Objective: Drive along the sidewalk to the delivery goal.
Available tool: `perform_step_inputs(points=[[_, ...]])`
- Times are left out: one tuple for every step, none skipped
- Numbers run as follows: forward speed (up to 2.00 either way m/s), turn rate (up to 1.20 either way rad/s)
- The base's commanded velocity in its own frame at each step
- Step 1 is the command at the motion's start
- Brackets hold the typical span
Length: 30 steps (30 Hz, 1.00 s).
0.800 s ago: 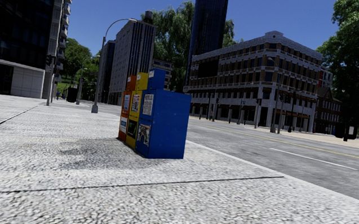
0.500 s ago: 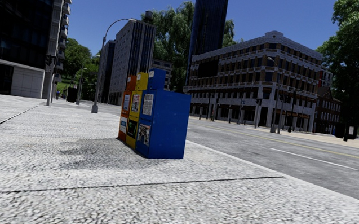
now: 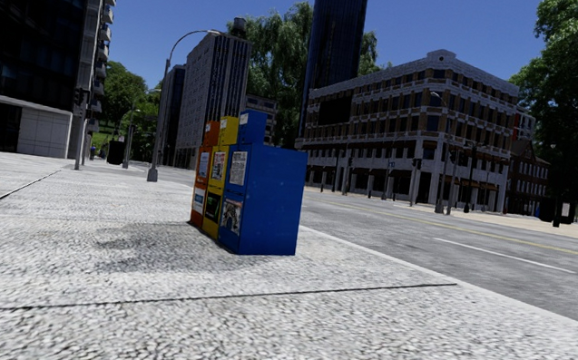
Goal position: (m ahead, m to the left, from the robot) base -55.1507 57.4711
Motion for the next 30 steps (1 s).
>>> perform_step_inputs(points=[[0.0,0.0],[0.0,0.0],[0.0,0.0],[0.0,0.0],[0.0,0.0],[0.0,0.0],[2.0,0.0],[2.0,0.0],[2.0,0.0],[2.0,0.0],[2.0,0.0],[2.0,0.0],[2.0,0.0],[2.0,0.0],[2.0,0.0],[2.0,0.02],[1.95,0.25],[1.69,0.52],[1.69,0.52],[1.49,0.62],[1.33,0.65],[1.28,0.7],[1.28,0.7],[1.26,0.77],[1.26,0.82],[1.26,0.89],[1.26,0.89],[1.26,0.91],[1.26,0.92],[1.26,0.92]])
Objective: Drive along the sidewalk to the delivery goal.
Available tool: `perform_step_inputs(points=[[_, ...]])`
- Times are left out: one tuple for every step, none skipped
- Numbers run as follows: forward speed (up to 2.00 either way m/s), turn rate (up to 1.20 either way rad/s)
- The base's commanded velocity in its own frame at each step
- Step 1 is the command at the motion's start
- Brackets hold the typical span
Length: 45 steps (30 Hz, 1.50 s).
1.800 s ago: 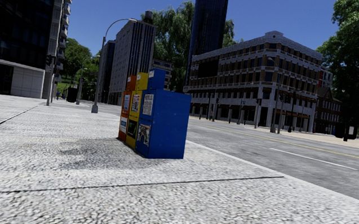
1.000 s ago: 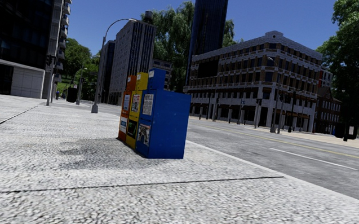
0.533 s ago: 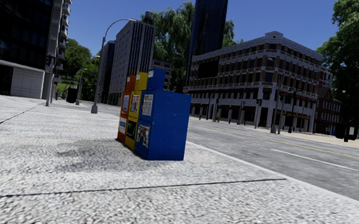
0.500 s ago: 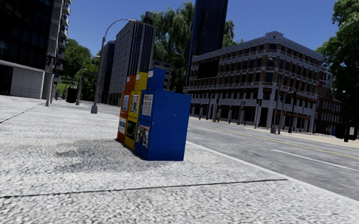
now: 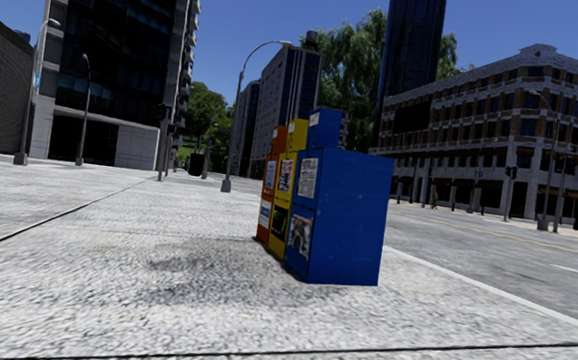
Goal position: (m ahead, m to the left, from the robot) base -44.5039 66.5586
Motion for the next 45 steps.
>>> perform_step_inputs(points=[[1.26,0.93],[1.26,0.93],[1.27,0.93],[1.27,0.93],[1.32,0.93],[1.35,0.93],[1.35,0.93],[1.37,0.93],[1.39,0.93],[1.39,0.94],[1.39,0.94],[1.39,0.95],[1.39,0.97],[1.4,1.01],[1.4,1.01],[1.4,1.06],[1.42,1.07],[1.42,1.07],[1.44,1.07],[1.45,1.07],[1.47,1.07],[1.47,1.07],[1.47,1.07],[1.47,1.07],[1.47,1.07],[1.47,1.07],[1.48,1.07],[1.48,1.07],[1.48,1.07],[1.48,1.07],[1.48,1.07],[1.48,1.07],[1.48,1.07],[1.48,1.08],[1.48,1.09],[1.49,1.1],[1.49,1.1],[1.52,1.11],[1.53,1.12],[1.53,1.12],[1.53,1.12],[1.54,1.12],[1.54,1.13],[1.54,1.13],[1.56,1.14]])
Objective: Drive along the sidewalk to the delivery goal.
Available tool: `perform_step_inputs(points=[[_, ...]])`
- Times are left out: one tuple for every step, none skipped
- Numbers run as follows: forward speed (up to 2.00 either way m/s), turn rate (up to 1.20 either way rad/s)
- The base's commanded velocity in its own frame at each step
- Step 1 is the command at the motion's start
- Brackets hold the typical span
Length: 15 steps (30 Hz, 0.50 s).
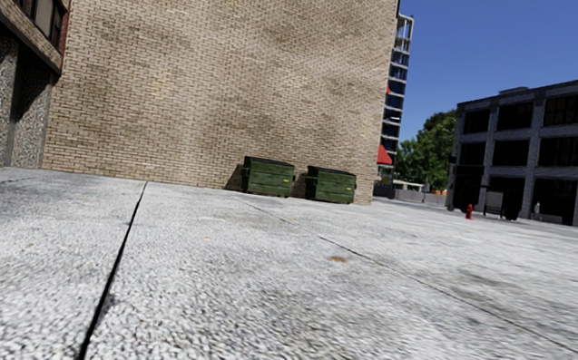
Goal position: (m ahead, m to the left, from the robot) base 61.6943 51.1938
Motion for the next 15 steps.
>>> perform_step_inputs(points=[[1.57,1.14],[1.58,1.14],[1.58,1.14],[1.59,1.14],[1.61,1.14],[1.61,1.14],[1.63,1.14],[1.63,1.14],[1.64,1.14],[1.64,1.14],[1.65,1.14],[1.67,1.15],[1.67,1.15],[1.7,1.17],[1.74,1.18]])
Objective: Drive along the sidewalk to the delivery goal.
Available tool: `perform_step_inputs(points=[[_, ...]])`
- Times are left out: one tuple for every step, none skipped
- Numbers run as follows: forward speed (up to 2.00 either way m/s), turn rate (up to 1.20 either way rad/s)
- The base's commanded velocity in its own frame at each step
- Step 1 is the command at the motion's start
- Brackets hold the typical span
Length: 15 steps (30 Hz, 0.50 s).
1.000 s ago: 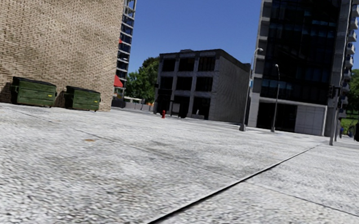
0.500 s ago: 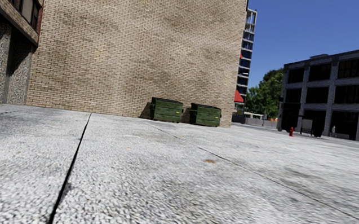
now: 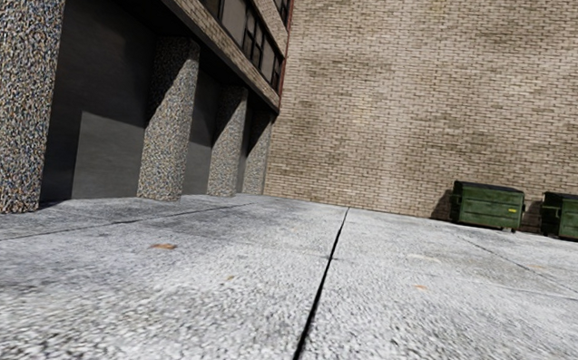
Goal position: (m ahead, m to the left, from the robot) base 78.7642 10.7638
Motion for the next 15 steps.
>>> perform_step_inputs(points=[[1.75,1.19],[1.75,1.19],[1.76,1.19],[1.76,1.19],[1.76,1.19],[1.76,1.19],[1.76,1.19],[1.76,1.19],[1.76,1.19],[1.76,1.19],[1.77,1.19],[1.77,1.19],[1.77,1.19],[1.77,1.19],[1.77,1.19]])
